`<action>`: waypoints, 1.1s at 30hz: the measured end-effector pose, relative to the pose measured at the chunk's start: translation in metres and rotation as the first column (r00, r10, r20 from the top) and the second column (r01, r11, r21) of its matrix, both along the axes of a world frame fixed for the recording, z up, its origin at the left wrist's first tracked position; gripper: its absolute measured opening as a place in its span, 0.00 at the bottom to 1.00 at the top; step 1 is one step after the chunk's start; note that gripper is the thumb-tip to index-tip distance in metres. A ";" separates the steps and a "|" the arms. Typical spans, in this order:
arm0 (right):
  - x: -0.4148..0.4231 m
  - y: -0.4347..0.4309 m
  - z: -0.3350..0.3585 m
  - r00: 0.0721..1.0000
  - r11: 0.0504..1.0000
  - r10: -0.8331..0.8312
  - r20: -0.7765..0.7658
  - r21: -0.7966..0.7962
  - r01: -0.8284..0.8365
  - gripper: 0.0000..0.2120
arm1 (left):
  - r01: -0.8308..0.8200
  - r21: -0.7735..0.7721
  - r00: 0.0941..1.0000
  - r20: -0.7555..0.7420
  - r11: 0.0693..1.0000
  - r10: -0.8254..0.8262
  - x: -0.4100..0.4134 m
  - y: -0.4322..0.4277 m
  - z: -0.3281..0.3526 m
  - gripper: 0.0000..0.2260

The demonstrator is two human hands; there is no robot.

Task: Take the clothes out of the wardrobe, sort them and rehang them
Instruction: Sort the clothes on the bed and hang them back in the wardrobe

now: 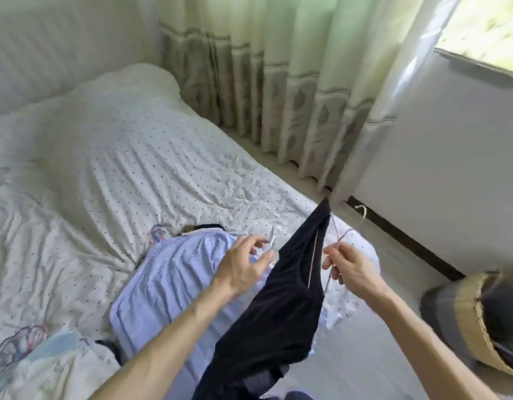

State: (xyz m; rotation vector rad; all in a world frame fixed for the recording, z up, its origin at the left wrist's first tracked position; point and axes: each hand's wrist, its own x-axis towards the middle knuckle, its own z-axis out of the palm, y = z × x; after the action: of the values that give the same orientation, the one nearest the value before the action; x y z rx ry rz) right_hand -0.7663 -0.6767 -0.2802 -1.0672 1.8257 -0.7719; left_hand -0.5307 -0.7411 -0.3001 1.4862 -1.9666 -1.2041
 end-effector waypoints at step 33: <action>-0.150 0.556 0.049 0.068 0.149 -0.827 -0.558 -0.101 0.984 0.18 | 0.942 -0.080 -0.329 -0.021 -0.327 -0.944 -0.523 0.367 0.115 0.07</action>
State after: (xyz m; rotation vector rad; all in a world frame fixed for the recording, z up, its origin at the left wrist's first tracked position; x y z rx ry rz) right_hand -0.9165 -0.1205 -0.2312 0.4618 3.0033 -0.8601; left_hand -1.0539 -0.3741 -0.1847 -1.0293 -3.0331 -1.5226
